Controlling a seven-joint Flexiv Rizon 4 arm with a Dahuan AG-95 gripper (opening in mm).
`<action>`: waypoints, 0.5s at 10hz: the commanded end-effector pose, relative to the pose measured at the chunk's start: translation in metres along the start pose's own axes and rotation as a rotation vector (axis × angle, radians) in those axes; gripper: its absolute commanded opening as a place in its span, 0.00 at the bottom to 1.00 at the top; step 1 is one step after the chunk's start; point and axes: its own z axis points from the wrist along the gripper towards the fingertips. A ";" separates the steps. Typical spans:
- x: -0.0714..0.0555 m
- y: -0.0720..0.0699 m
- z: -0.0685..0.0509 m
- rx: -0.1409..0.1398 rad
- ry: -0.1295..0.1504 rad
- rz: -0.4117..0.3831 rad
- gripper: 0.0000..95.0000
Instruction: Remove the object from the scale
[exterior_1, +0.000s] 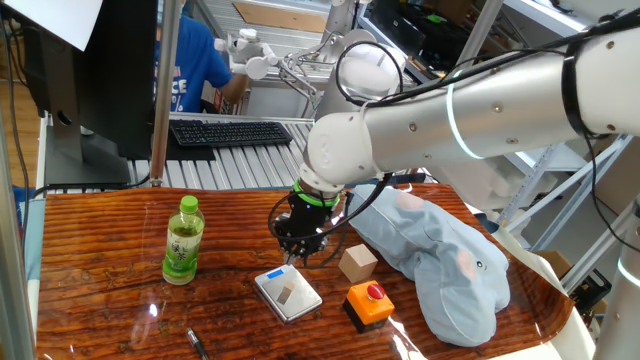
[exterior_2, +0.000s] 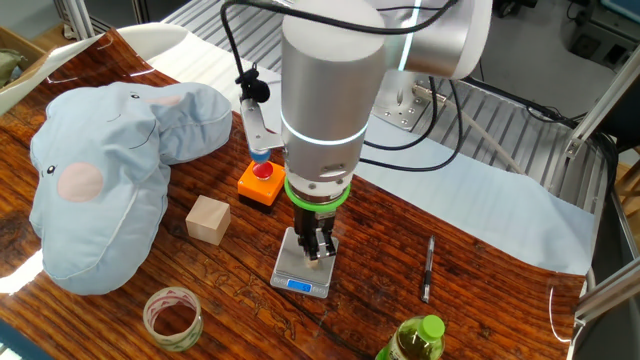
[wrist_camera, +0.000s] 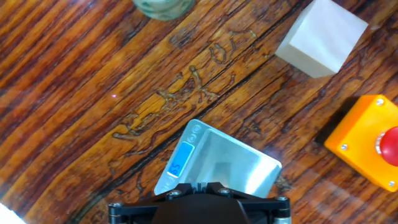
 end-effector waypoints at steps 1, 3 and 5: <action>-0.001 0.000 0.001 0.031 -0.029 -0.029 0.00; 0.000 0.000 0.001 0.027 -0.024 -0.027 0.00; 0.000 0.000 0.001 0.023 -0.021 -0.020 0.00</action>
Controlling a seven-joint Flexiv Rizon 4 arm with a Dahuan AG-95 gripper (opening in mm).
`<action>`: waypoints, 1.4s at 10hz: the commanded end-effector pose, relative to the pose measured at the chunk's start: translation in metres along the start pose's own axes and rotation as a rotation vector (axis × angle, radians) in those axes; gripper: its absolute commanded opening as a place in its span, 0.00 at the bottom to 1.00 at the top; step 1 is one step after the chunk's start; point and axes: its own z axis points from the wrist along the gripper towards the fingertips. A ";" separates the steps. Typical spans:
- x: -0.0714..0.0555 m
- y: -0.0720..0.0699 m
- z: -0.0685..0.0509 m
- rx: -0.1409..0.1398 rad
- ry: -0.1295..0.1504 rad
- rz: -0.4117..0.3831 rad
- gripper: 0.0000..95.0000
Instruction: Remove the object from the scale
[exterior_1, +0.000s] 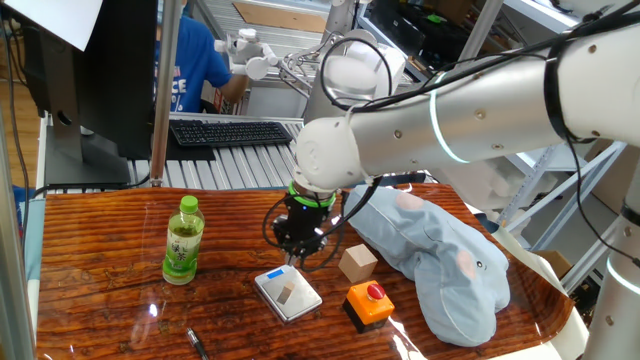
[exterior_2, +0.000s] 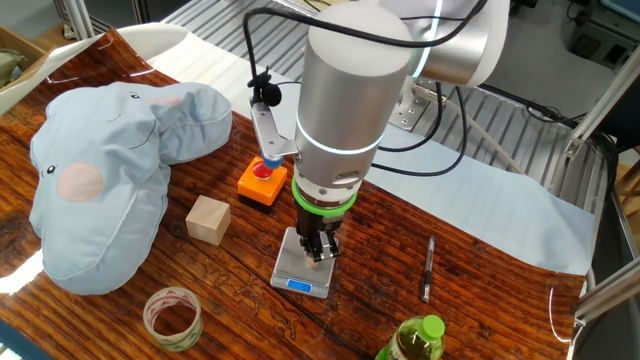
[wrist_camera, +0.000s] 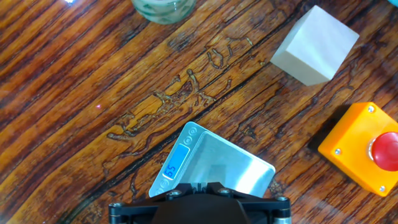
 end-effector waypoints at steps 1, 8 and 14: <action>0.001 0.000 0.000 -0.009 0.008 0.005 0.00; 0.002 -0.001 0.001 -0.057 0.057 -0.005 0.00; 0.002 0.000 0.000 -0.009 0.096 0.039 0.00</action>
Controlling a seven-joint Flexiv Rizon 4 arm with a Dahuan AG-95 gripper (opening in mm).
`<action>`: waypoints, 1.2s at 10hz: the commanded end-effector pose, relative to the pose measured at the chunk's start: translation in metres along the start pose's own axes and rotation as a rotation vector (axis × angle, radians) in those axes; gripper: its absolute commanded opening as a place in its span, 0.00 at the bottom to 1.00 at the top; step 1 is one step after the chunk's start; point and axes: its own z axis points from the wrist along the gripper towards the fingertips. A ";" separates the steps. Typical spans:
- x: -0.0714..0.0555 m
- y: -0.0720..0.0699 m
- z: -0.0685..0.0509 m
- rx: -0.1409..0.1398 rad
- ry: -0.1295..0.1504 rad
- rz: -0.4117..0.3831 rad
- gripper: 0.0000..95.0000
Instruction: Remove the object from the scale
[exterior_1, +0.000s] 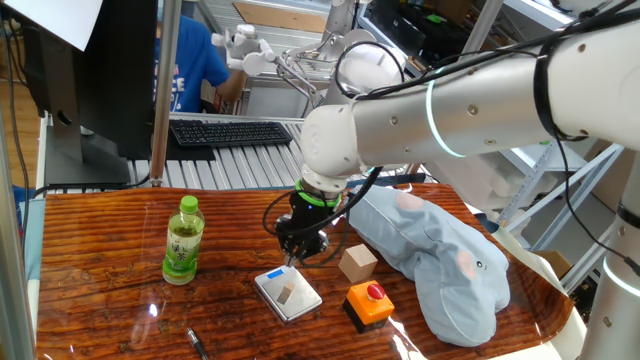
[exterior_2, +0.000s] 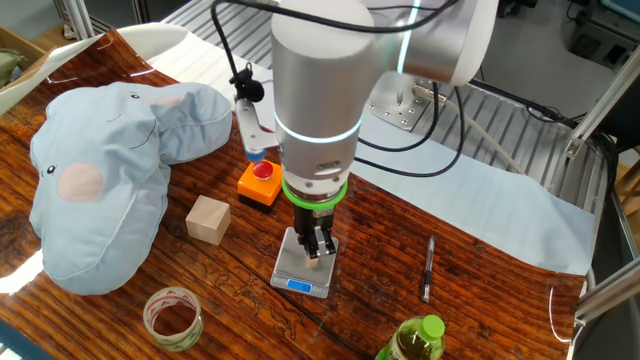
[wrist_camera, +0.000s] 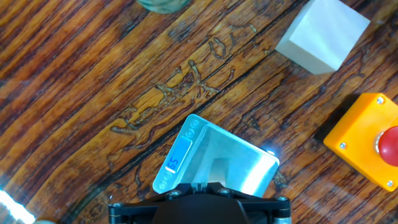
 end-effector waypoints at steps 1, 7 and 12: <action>0.000 0.001 0.000 0.050 0.046 0.027 0.00; 0.000 0.001 0.000 0.050 0.025 -0.006 0.00; 0.003 -0.004 -0.015 0.012 0.049 -0.037 0.00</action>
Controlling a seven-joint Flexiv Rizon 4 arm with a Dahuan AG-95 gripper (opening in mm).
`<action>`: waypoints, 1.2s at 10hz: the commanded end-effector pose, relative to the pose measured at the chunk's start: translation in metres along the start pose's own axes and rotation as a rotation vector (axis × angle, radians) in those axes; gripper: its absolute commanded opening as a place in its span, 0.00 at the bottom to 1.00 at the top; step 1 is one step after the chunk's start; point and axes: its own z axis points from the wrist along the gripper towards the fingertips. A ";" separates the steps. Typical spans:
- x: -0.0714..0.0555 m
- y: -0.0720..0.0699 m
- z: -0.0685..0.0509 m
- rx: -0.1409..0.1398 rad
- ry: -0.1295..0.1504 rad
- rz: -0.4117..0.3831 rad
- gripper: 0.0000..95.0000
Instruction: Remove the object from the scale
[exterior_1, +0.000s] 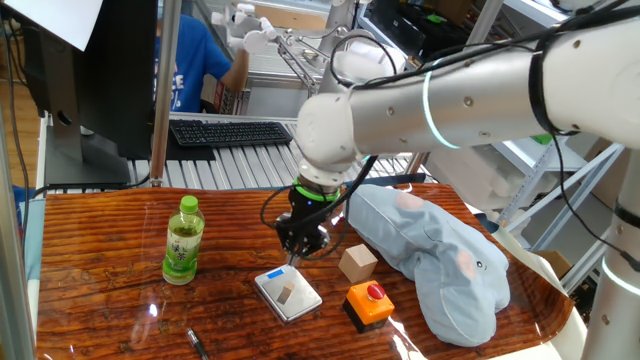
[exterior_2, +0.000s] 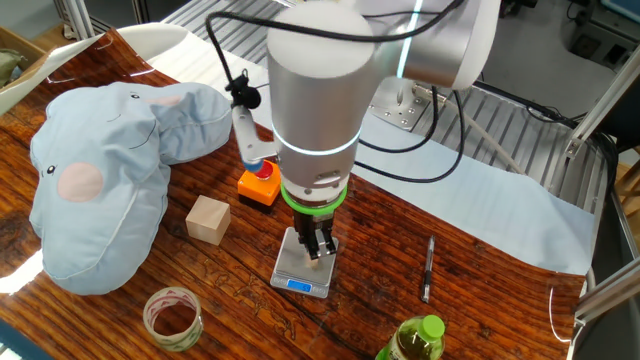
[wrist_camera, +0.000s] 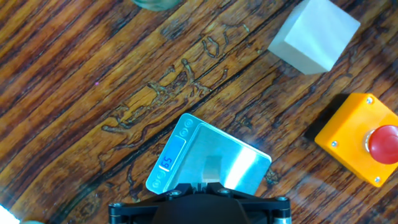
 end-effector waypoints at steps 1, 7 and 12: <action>0.003 -0.003 -0.003 -0.018 -0.006 0.003 0.00; 0.004 -0.004 -0.001 -0.019 -0.048 -0.027 0.00; 0.015 -0.012 0.017 -0.025 -0.066 -0.021 0.00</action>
